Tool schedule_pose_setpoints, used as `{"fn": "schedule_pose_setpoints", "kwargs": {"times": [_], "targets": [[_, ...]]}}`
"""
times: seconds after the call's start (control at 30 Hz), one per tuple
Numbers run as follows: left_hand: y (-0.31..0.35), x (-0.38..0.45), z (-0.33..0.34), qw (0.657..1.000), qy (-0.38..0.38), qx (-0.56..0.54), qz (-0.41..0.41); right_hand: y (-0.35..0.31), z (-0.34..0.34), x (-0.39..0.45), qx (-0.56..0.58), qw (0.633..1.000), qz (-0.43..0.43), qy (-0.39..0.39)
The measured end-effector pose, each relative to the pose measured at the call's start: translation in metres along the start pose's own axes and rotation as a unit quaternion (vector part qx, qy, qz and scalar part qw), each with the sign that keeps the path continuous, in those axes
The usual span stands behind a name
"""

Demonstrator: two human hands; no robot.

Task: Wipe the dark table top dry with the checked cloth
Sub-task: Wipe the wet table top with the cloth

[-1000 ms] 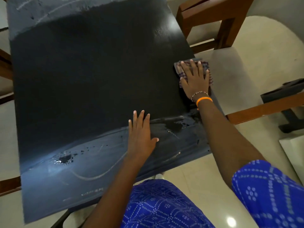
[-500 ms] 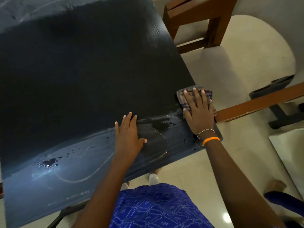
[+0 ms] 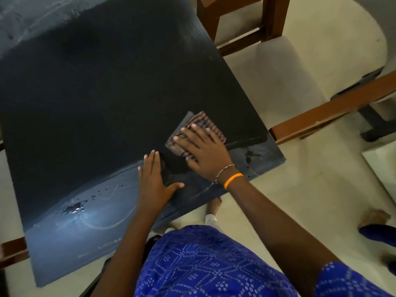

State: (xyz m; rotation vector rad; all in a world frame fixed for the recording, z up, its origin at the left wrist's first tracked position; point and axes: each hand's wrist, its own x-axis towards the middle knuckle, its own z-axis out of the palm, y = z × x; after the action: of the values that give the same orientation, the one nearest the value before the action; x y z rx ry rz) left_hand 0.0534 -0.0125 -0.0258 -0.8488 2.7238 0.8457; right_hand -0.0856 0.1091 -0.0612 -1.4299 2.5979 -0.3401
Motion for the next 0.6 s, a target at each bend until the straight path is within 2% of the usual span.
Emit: {"fn": "schedule_pose_setpoints", "kwargs": {"times": [0.2, 0.37, 0.47, 0.6], "targets": [[0.013, 0.004, 0.012, 0.999, -0.007, 0.032, 0.036, 0.089, -0.026, -0.031, -0.034, 0.985, 0.169, 0.032], [0.002, -0.001, 0.013, 0.999, 0.003, 0.011, 0.041, 0.062, -0.019, -0.03, -0.023, 0.969, 0.241, 0.05], [-0.013, -0.012, 0.006, 0.999, 0.019, -0.016, 0.025, 0.026, -0.009, -0.026, -0.044, 0.969, 0.243, 0.034], [-0.045, -0.033, -0.014, 0.998, 0.06, -0.036, 0.003, -0.036, 0.004, -0.01, -0.04, 0.988, 0.148, 0.001]]}}
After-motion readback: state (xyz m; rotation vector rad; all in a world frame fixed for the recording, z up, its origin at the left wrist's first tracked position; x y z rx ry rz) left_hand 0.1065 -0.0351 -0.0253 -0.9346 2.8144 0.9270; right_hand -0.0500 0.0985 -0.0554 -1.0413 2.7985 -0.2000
